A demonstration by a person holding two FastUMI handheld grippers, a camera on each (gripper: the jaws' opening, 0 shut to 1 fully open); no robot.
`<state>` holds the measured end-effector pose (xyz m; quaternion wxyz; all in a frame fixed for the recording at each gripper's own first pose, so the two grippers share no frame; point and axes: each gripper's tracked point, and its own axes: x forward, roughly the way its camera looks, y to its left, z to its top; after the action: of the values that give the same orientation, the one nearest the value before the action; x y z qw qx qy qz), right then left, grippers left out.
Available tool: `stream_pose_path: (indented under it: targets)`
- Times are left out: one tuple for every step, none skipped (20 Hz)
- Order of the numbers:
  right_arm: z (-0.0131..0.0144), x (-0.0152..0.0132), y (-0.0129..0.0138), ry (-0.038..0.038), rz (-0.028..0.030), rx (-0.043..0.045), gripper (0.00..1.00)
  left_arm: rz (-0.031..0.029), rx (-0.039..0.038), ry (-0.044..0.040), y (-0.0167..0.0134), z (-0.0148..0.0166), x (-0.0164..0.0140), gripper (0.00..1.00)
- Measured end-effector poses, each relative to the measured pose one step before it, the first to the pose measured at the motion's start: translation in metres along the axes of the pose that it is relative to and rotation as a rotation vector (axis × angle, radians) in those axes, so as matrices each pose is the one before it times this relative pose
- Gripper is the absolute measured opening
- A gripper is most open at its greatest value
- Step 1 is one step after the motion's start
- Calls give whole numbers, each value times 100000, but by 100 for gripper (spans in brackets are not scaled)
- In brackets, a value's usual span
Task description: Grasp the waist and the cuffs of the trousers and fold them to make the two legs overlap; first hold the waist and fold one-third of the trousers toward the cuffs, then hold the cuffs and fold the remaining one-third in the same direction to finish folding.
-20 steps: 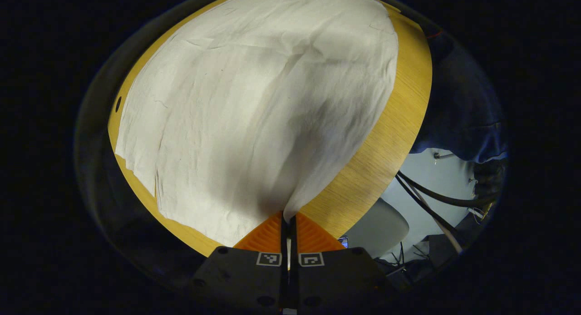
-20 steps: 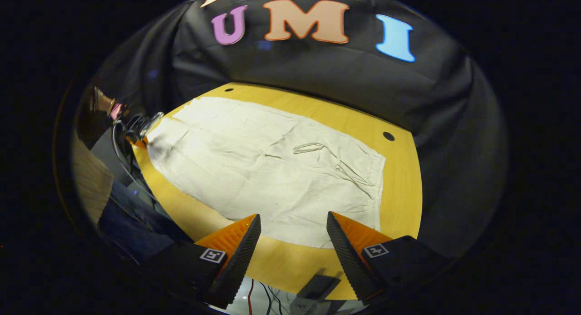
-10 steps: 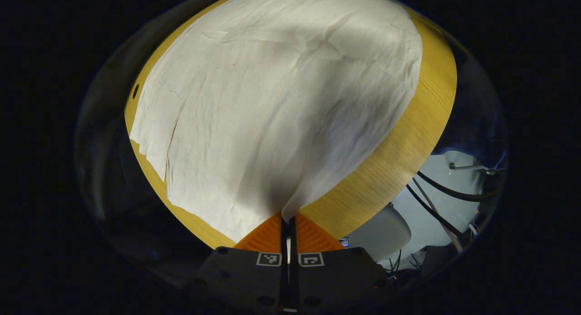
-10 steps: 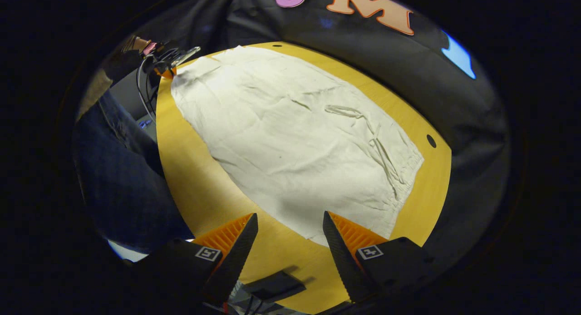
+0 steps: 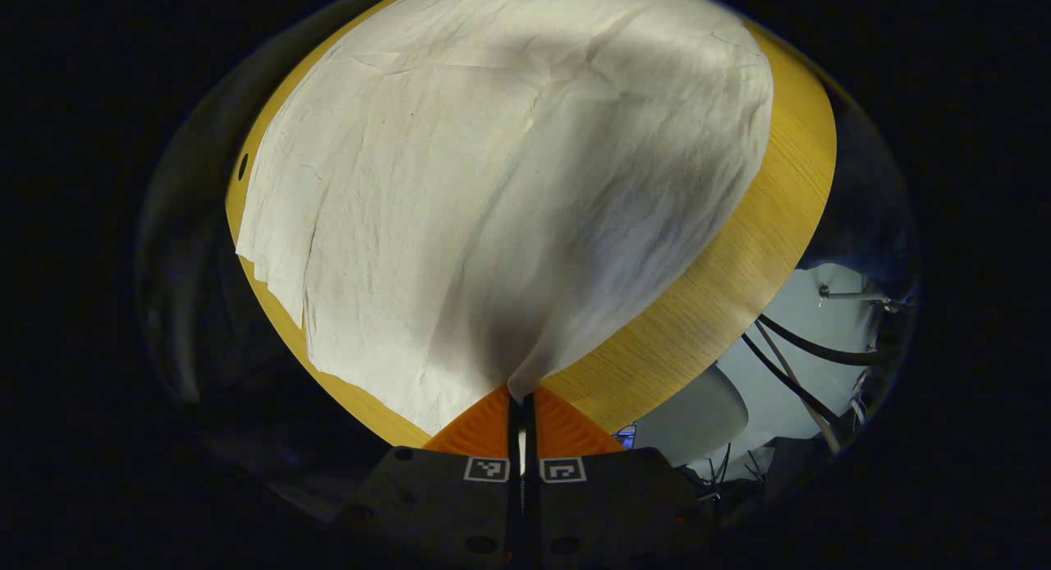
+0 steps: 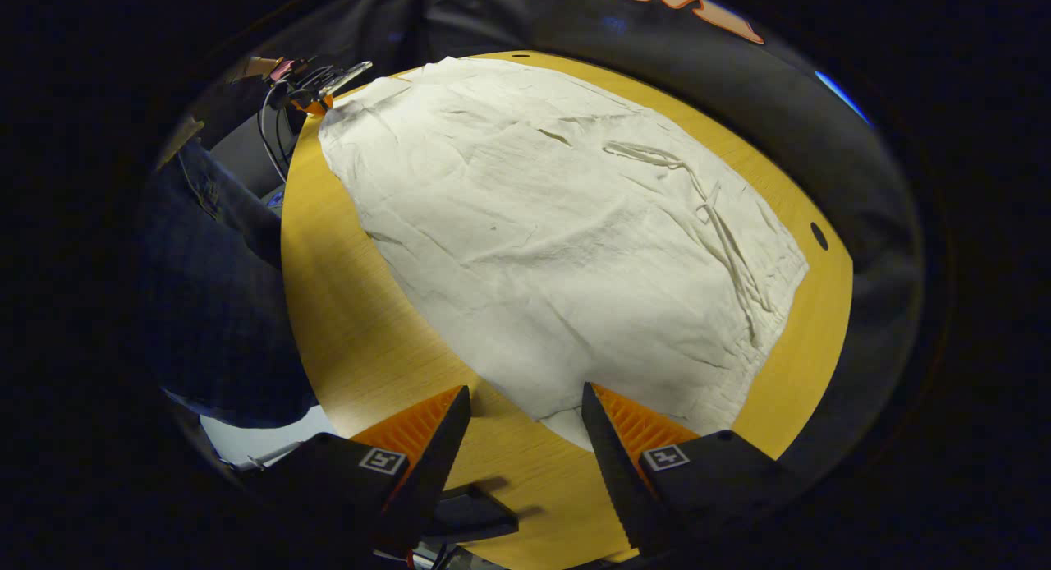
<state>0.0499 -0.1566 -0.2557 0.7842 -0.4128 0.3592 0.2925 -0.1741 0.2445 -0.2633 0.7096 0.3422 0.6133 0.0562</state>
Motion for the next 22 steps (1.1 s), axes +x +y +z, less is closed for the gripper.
stream_pose_path:
  targets:
    - [-73, 63, -45, 622, 465, -1254, 87, -3, 336, -29, 15, 18, 22, 0]
    - [97, 5, -20, 125, 523, -1026, 84, -286, 232, 128, -19, -27, -33, 0]
    - [34, -119, -114, -195, -161, -145, 83, -394, -135, 132, -26, 2, -17, 0]
    - [21, 48, -195, 291, -185, 589, 77, -351, -291, 199, -13, -43, -13, 0]
    - [95, 223, -196, -224, -786, 995, 75, -412, -167, -79, -27, 44, -3, 0]
    - [25, -132, -238, 380, -786, 1189, 62, -124, 78, 36, -5, -14, 20, 0]
    - [-34, 51, -143, 441, -437, -154, 51, -25, 182, -210, -20, 20, -17, 0]
    - [13, 83, 8, 255, -346, -233, 47, -66, 18, -165, -13, -49, 48, 0]
    - [18, -62, 19, 413, 470, -827, 33, -99, -254, -174, 18, 15, -32, 0]
    - [83, 151, -37, 660, -744, -1474, 26, -276, -505, -414, -20, 3, 7, 0]
    - [280, -436, -92, -225, -91, -1344, 21, -181, -392, -200, -38, 3, -18, 0]
    - [-261, 178, 25, 1071, -443, -1210, 10, -140, -368, -334, -35, -15, 55, 0]
    - [131, 84, -6, -587, -289, -42, 13, -61, -178, -87, -1, -44, 7, 0]
    - [-66, -46, -14, 1399, -351, 772, 7, -81, -46, -470, -11, -3, 34, 0]
    - [58, 100, -14, 269, -154, 1130, 5, -51, -161, -366, 5, -9, 21, 0]
    - [32, -34, -28, 1400, -495, 1759, 7, -284, -626, -778, -52, -8, -69, 0]
    - [65, -1, 13, 1167, -503, 689, 7, -785, -711, -463, 41, -18, 57, 0]
    - [21, -136, -229, 894, -1003, -495, 3, -1096, -256, -216, 6, 3, -7, 0]
    - [40, -263, -76, 1193, -895, -701, 2, -1083, -20, 294, -14, 0, -41, 0]
    - [98, -446, -89, 1726, -261, -107, 2, -2032, -197, 622, -3, 10, -118, 0]
    - [397, -342, -150, -79, -756, 123, 3, -823, 333, -951, 187, 246, -150, 0]
    - [290, -532, -54, -131, -510, 427, 3, -274, 242, -1221, 338, 314, -222, 0]
